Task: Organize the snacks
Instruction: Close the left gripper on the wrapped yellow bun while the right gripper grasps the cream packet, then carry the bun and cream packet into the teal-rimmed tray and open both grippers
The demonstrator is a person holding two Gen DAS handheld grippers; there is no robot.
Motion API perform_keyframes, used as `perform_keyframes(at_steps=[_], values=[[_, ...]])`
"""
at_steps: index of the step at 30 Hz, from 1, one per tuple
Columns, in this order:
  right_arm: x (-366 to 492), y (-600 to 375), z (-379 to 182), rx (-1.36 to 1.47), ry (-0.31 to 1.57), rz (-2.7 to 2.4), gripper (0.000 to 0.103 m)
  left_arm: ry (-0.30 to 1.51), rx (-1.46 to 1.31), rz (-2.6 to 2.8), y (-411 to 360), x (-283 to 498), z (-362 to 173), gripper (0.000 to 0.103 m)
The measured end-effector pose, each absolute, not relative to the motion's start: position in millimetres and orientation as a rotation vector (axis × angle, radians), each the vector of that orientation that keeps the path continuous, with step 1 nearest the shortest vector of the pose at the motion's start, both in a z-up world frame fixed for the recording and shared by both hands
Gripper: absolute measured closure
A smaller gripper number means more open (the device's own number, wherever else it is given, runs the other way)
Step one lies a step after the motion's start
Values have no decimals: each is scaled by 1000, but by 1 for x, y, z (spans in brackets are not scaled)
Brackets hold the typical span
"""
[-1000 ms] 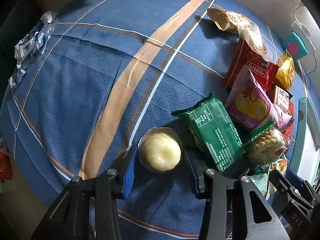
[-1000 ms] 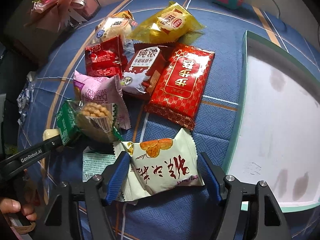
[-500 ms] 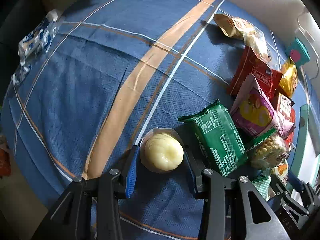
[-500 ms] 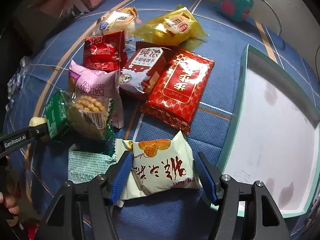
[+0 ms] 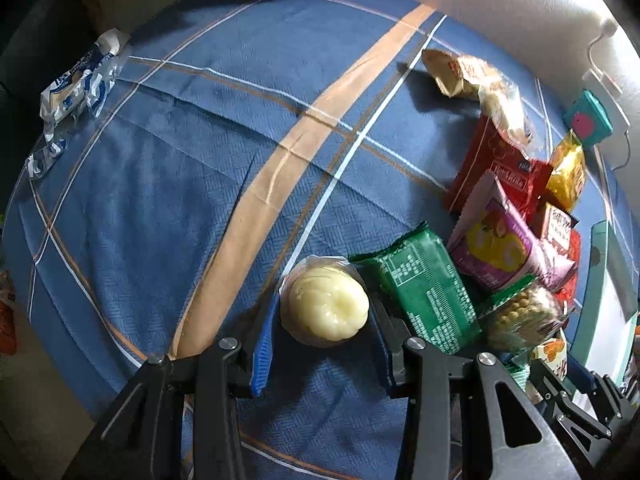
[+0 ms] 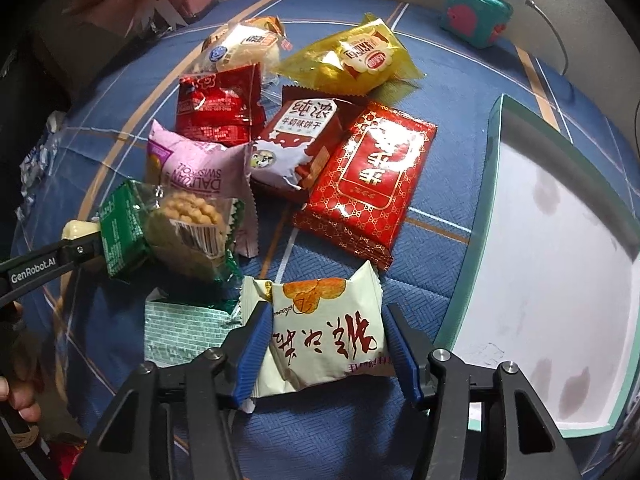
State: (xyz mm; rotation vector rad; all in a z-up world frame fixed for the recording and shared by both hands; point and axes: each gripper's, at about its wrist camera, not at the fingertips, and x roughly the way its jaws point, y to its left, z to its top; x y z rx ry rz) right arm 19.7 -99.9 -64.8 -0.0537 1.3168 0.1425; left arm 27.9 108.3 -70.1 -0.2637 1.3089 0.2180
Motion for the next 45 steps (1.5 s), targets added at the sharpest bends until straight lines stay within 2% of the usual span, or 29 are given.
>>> perform_keyframes(at_steps=[11, 20, 33, 45], values=[[18, -115, -26, 23, 1248, 175, 44, 1179, -290, 217, 117, 15, -22, 60], [18, -140, -4, 119, 1208, 140, 44, 1134, -258, 115, 83, 21, 5, 60], [7, -260, 9, 335, 1143, -210, 44, 1182, -46, -190, -67, 45, 25, 59], [15, -331, 7, 448, 1127, -364, 44, 1191, 112, -408, -186, 68, -12, 59]])
